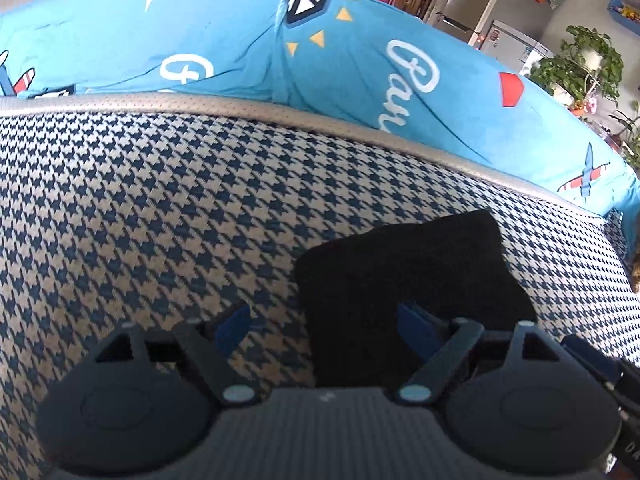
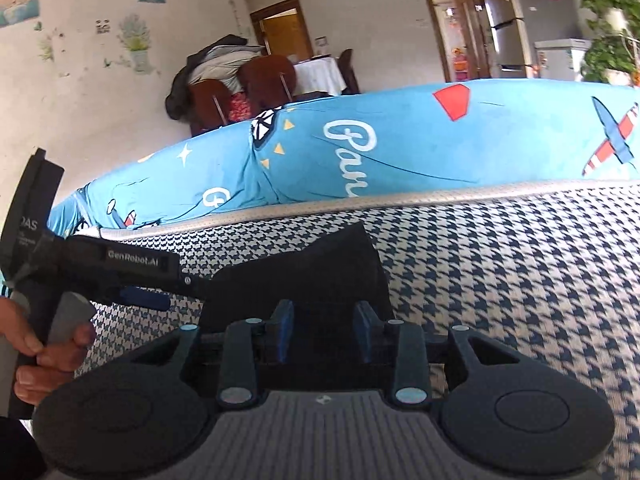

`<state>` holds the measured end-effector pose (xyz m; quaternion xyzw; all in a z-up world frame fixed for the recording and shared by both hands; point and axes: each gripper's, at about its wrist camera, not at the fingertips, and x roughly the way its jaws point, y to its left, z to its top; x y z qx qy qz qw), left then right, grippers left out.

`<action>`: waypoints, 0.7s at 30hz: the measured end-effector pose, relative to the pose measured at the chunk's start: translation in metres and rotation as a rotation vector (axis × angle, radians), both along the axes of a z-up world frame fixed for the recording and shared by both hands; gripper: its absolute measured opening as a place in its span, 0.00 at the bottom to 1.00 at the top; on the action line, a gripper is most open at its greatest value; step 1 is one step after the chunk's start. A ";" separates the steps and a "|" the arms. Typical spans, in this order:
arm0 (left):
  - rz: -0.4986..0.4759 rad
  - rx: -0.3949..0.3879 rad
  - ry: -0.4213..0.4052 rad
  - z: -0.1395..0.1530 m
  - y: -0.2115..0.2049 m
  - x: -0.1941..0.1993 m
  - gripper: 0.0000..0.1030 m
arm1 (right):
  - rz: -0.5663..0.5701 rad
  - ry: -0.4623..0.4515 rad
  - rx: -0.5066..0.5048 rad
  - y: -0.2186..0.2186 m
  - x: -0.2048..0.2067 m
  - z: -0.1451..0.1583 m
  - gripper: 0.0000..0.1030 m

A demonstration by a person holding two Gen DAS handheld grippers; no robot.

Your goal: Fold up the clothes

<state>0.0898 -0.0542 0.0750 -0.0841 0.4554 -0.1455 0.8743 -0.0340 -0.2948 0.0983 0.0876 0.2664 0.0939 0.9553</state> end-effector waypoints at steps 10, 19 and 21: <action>0.067 0.001 0.017 -0.019 0.014 0.010 0.82 | 0.069 0.025 -0.006 0.001 0.054 -0.007 0.33; 0.087 0.015 0.019 -0.026 0.012 0.025 0.88 | 0.065 0.102 0.067 -0.010 0.091 -0.023 0.33; 0.088 0.024 0.025 -0.031 0.010 0.027 0.90 | 0.057 0.113 0.069 -0.012 0.098 -0.027 0.33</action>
